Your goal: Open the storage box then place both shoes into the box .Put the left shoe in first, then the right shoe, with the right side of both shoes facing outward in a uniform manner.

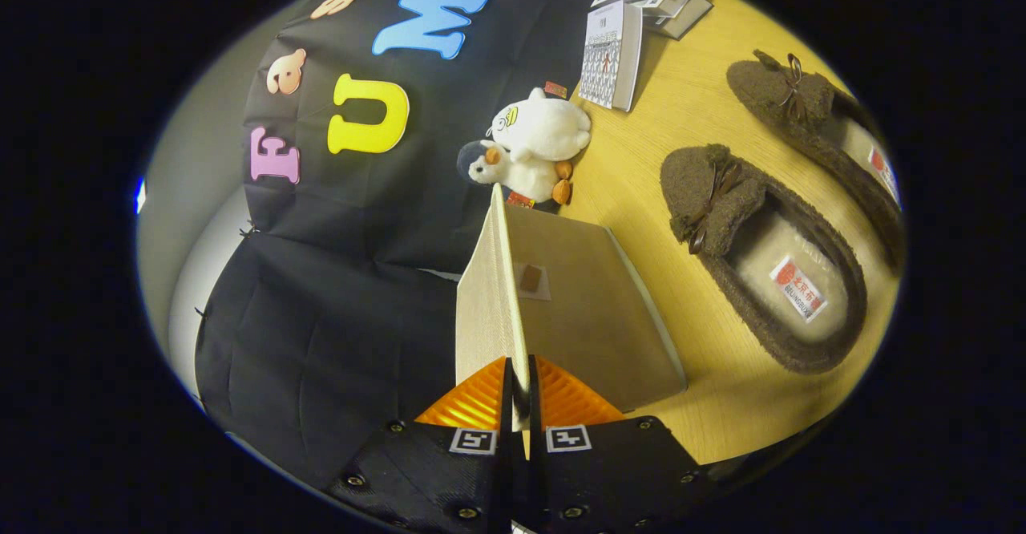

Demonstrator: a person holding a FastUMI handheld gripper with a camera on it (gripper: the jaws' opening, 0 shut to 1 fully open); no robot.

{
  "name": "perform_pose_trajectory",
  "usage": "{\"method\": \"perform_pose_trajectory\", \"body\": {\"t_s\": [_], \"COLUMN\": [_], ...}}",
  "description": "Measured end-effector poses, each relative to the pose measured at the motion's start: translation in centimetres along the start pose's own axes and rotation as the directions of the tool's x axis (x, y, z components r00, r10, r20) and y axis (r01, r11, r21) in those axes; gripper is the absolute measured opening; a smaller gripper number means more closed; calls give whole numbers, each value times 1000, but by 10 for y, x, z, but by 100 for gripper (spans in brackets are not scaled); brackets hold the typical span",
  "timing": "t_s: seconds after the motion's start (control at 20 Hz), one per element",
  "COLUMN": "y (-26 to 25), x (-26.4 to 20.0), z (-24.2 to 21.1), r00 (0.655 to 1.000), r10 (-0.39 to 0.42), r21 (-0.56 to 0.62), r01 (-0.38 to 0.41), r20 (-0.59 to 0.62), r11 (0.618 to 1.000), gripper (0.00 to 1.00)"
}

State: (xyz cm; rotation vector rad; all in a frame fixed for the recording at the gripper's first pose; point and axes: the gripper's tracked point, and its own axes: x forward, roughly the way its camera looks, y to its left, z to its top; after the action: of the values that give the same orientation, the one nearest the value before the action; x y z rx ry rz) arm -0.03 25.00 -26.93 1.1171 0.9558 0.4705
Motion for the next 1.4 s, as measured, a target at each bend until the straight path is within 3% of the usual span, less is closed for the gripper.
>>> {"method": "perform_pose_trajectory", "body": {"t_s": [0.8,1.4], "y": [113,205], "x": [-8,32], "z": [-6,-62], "r00": [995,986], "r10": [91,127], "r21": [-257,-393], "r01": [-100,-161], "r20": [-47,-110], "r11": [961,906], "gripper": [8,8]}}
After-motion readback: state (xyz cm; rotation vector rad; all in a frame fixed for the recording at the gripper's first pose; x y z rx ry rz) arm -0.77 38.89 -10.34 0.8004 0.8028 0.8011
